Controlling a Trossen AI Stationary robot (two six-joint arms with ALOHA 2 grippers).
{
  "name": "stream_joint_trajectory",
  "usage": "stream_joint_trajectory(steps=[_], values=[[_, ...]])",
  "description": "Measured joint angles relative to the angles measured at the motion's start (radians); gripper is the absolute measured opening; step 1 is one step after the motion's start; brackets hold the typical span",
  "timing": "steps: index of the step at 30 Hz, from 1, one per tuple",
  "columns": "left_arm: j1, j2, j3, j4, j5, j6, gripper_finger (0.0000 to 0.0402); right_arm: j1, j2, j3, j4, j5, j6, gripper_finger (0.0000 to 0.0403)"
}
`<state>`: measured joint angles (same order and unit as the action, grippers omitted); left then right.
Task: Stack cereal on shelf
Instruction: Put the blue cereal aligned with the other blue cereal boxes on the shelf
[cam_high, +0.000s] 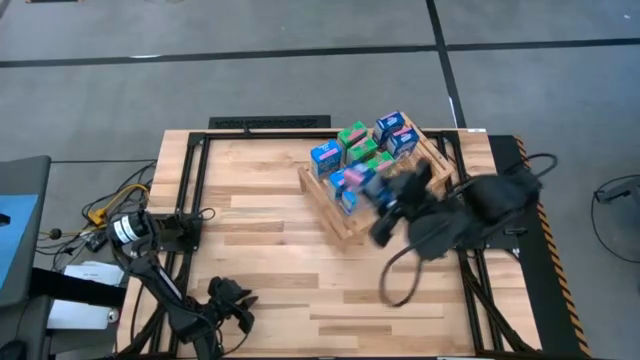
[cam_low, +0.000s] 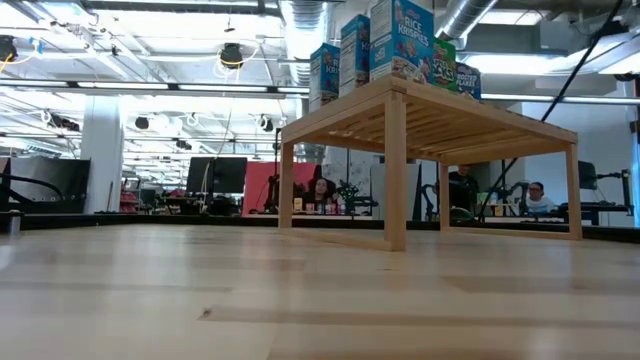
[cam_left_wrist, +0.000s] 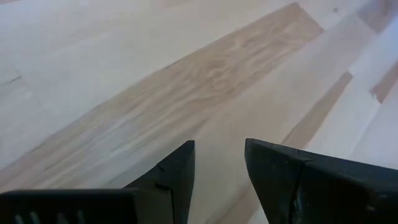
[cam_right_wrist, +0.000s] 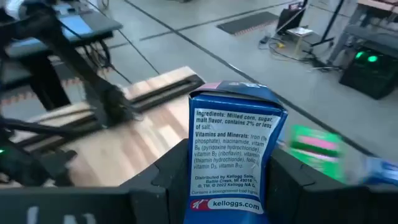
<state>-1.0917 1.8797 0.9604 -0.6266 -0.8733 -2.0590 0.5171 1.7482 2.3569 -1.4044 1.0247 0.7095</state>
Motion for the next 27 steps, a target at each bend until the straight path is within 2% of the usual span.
stream_joint_trajectory(steps=[4, 8, 15, 19, 23, 27], values=[[0.023, 0.000, 0.000, 0.019, -0.004, -0.010, 0.0131, 0.000, -0.095, -0.024, -0.167, 0.029, 0.034, 0.0175], [0.055, 0.000, 0.000, 0.032, -0.005, -0.007, 0.0131, 0.003, -0.222, -0.160, -0.167, 0.081, 0.033, 0.0175], [0.116, 0.000, 0.000, 0.082, -0.003, -0.003, 0.0131, 0.028, -0.512, -0.623, -0.167, 0.191, 0.374, 0.0172], [0.150, 0.001, 0.000, 0.102, 0.001, 0.039, 0.0131, 0.054, -0.614, -0.879, -0.139, 0.266, 0.487, 0.0172], [0.181, 0.001, 0.000, 0.122, 0.027, 0.081, 0.0131, 0.090, -0.714, -1.071, -0.128, 0.286, 0.607, 0.0171], [0.205, 0.001, 0.000, 0.159, 0.024, 0.112, 0.0131, 0.184, -0.832, -1.222, -0.126, 0.327, 0.676, 0.0169]])
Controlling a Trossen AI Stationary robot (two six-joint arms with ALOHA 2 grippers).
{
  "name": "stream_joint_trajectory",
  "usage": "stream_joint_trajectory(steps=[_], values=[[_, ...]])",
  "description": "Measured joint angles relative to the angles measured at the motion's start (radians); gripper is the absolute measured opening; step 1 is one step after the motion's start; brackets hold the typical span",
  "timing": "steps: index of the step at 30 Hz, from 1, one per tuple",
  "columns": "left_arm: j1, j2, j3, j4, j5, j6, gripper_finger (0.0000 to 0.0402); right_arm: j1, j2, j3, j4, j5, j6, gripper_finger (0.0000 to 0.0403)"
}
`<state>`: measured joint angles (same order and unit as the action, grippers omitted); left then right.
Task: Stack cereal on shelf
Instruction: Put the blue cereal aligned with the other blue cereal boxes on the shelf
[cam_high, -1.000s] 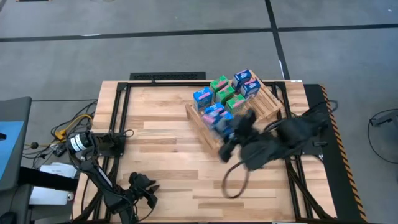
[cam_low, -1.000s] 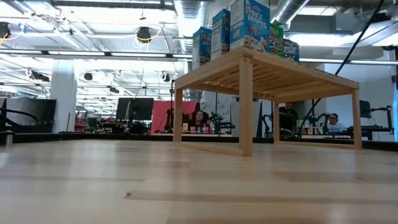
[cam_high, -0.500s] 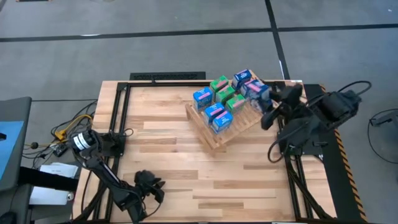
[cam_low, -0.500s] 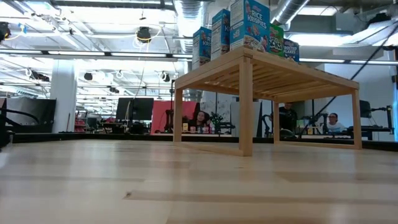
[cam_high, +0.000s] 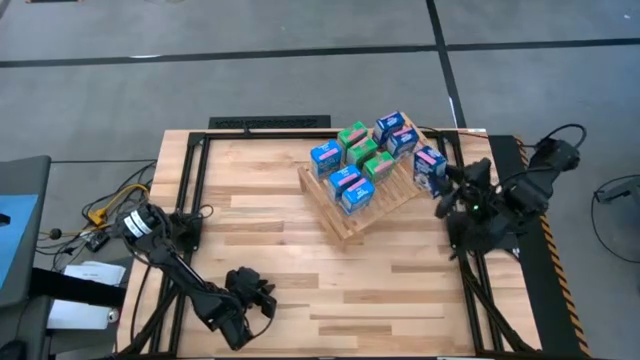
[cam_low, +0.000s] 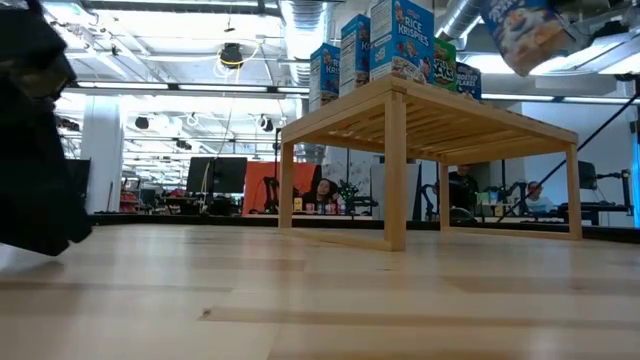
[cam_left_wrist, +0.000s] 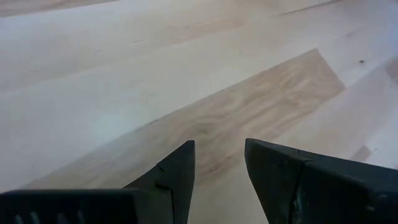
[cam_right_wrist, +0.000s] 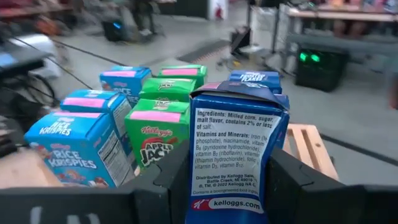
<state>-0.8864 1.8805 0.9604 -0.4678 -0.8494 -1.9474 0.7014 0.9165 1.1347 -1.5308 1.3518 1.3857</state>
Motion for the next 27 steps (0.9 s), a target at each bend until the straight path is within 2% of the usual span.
stream_joint_trajectory(steps=[6, 15, 20, 27], values=[[0.028, 0.000, 0.000, 0.056, 0.012, 0.042, 0.0131, 0.145, -0.210, -0.136, 0.007, 0.066, 0.004, 0.0168], [0.081, 0.000, 0.000, 0.088, 0.027, 0.043, 0.0131, 0.329, -0.516, -0.260, -0.002, 0.165, -0.130, 0.0168], [0.106, 0.000, 0.000, 0.120, 0.031, 0.052, 0.0131, 0.447, -0.660, -0.342, -0.007, 0.217, -0.168, 0.0168], [0.140, 0.000, 0.000, 0.130, 0.033, 0.069, 0.0131, 0.558, -0.800, -0.379, -0.010, 0.219, -0.192, 0.0168]])
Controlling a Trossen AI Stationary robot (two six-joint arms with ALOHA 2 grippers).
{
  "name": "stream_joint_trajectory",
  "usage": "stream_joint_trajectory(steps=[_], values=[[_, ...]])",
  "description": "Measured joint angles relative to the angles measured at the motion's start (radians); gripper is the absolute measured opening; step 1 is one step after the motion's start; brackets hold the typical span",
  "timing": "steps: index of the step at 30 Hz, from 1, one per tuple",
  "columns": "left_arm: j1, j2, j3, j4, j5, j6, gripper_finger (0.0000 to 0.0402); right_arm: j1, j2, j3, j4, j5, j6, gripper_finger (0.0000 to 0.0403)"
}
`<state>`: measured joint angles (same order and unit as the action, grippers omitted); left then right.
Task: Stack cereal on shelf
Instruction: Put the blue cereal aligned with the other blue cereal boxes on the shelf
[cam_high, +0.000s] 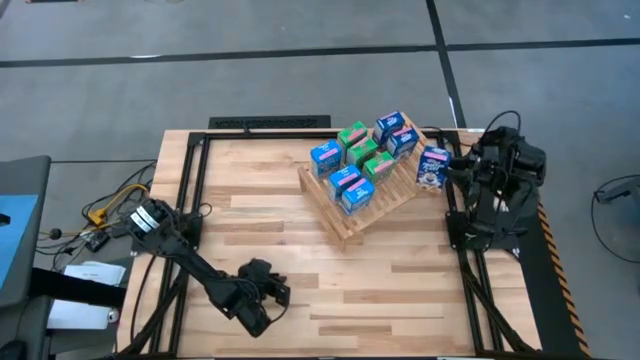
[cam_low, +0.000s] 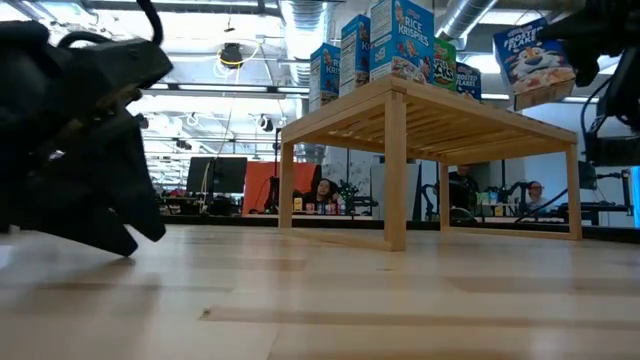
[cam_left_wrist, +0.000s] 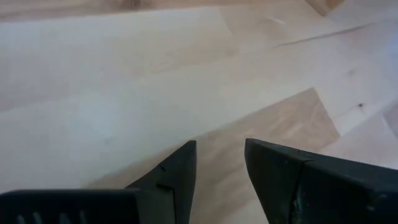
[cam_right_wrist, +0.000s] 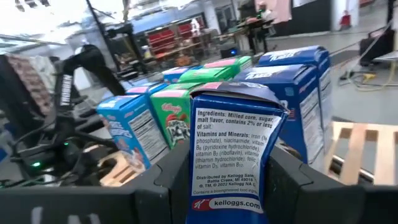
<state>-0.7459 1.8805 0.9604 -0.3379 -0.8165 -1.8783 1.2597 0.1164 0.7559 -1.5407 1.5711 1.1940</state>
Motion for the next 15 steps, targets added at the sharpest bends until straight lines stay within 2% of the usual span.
stream_joint_trajectory(steps=[8, 12, 15], values=[[0.049, 0.000, 0.000, -0.002, 0.000, 0.064, 0.0131, 0.029, -0.008, 0.019, 0.029, -0.001, -0.188, 0.0168], [0.071, 0.000, 0.000, -0.002, 0.018, 0.062, 0.0131, 0.029, -0.008, 0.113, 0.051, -0.003, -0.258, 0.0168], [0.083, 0.000, 0.001, -0.001, 0.027, 0.061, 0.0131, 0.038, -0.008, 0.185, 0.131, -0.041, -0.383, 0.0168]])
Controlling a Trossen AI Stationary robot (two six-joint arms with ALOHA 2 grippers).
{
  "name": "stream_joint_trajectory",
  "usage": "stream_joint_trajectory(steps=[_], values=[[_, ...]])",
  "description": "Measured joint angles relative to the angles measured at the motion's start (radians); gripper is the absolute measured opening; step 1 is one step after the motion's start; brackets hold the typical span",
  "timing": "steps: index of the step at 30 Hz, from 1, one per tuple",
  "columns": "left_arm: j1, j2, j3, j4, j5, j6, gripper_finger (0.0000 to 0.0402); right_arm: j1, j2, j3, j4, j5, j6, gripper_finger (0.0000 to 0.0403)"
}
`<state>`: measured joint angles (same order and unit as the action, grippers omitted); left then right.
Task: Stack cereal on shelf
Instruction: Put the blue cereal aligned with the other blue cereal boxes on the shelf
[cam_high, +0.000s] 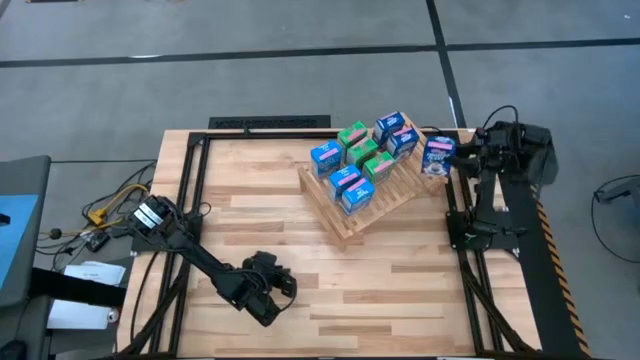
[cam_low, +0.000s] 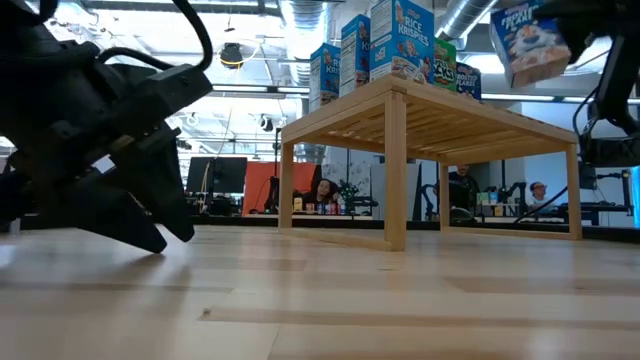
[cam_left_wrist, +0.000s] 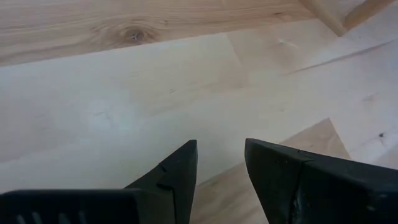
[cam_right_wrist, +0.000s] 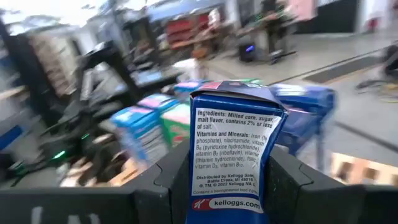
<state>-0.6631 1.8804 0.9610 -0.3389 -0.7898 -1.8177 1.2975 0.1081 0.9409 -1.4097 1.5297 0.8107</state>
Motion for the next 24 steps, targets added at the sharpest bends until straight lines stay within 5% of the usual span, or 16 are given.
stream_joint_trajectory(steps=[7, 13, 24], values=[[0.027, 0.000, 0.000, 0.002, -0.001, -0.001, 0.0131, -0.012, 0.001, 0.082, 0.218, -0.244, -0.436, 0.0168], [0.045, 0.000, 0.000, 0.002, -0.002, -0.027, 0.0131, -0.129, -0.016, 0.112, 0.066, -0.264, -0.427, 0.0168], [0.082, 0.000, 0.000, 0.002, 0.004, -0.049, 0.0131, -0.278, -0.098, 0.163, -0.033, -0.460, -0.527, 0.0168]])
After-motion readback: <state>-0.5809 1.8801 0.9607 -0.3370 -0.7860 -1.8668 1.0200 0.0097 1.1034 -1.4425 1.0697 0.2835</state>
